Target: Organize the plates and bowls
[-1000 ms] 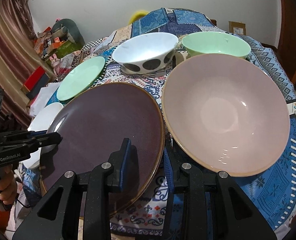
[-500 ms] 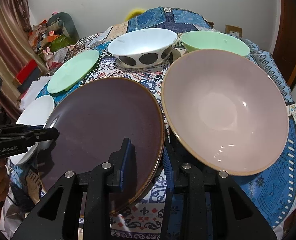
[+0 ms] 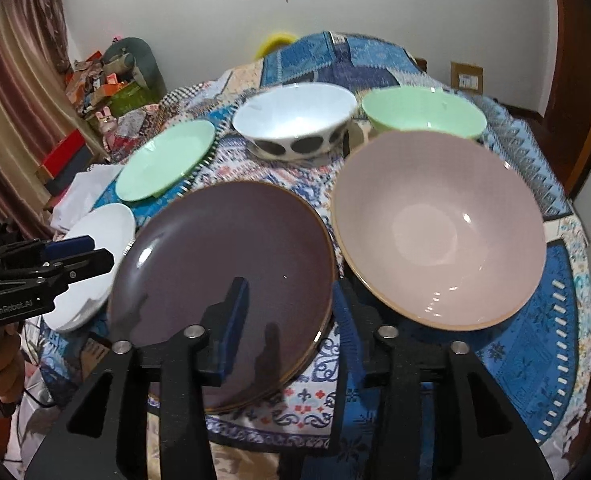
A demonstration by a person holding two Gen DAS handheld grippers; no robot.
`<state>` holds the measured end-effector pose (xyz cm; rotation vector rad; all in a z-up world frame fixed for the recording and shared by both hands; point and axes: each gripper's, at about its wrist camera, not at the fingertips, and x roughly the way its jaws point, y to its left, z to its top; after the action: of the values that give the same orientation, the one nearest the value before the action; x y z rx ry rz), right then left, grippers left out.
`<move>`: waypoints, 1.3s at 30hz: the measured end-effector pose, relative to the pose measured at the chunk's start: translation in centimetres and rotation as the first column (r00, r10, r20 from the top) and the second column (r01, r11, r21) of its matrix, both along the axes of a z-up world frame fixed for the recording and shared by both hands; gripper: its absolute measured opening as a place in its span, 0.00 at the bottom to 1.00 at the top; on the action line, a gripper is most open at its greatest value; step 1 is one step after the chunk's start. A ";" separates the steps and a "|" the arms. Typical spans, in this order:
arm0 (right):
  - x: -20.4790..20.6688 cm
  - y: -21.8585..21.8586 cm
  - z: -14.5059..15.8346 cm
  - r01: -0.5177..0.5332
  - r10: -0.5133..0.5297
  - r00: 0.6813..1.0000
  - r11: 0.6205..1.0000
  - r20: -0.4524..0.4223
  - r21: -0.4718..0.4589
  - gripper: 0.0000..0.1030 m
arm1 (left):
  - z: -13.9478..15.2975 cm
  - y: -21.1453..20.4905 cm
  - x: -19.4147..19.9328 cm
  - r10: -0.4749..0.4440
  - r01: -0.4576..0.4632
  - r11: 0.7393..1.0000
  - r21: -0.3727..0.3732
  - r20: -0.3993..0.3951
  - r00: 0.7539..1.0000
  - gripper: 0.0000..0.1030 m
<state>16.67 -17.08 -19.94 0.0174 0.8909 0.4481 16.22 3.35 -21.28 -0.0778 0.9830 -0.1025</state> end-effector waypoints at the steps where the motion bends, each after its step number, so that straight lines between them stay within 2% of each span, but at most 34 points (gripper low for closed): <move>1: -0.2 0.1 0.4 0.000 0.000 1.000 1.000 0.010 0.003 0.49 | 0.5 0.1 -0.4 0.001 -0.002 1.000 0.005 0.016 1.000 0.56; 3: -0.4 0.5 1.1 -0.003 0.003 1.000 1.000 0.029 0.013 0.59 | 1.7 0.2 -1.2 0.006 -0.007 1.000 0.025 0.055 0.998 0.61; 8: -1.1 1.8 2.8 -0.031 0.029 0.996 0.999 0.088 0.016 0.67 | 4.0 0.9 -3.0 0.023 -0.030 0.998 0.052 0.131 0.991 0.81; 14: -1.6 4.3 4.2 -0.073 0.070 0.987 0.997 0.142 0.016 0.74 | 5.9 3.3 -4.8 0.069 -0.079 0.995 0.054 0.179 0.982 0.82; 21: -1.6 7.5 4.7 -0.143 0.139 0.977 0.989 0.161 0.018 0.74 | 6.8 7.1 -6.6 0.136 -0.152 0.986 0.075 0.189 0.973 0.82; 28: -1.2 11.2 4.2 -0.217 0.214 0.964 0.976 0.158 0.001 0.74 | 5.4 11.8 -7.9 0.221 -0.235 0.967 0.097 0.141 0.965 0.82; 34: -0.4 14.1 2.8 -0.269 0.269 0.955 0.963 0.124 -0.019 0.74 | 2.8 15.2 -8.5 0.280 -0.287 0.952 0.109 0.073 0.957 0.82; 39: 0.2 16.2 1.6 -0.308 0.312 0.946 0.950 0.092 -0.051 0.74 | 0.4 17.1 -8.4 0.310 -0.310 0.947 0.086 0.017 0.951 0.82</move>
<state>16.91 -0.86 -18.39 -0.1797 0.8054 0.7207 7.81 20.41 -20.91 -0.1511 0.9601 0.2303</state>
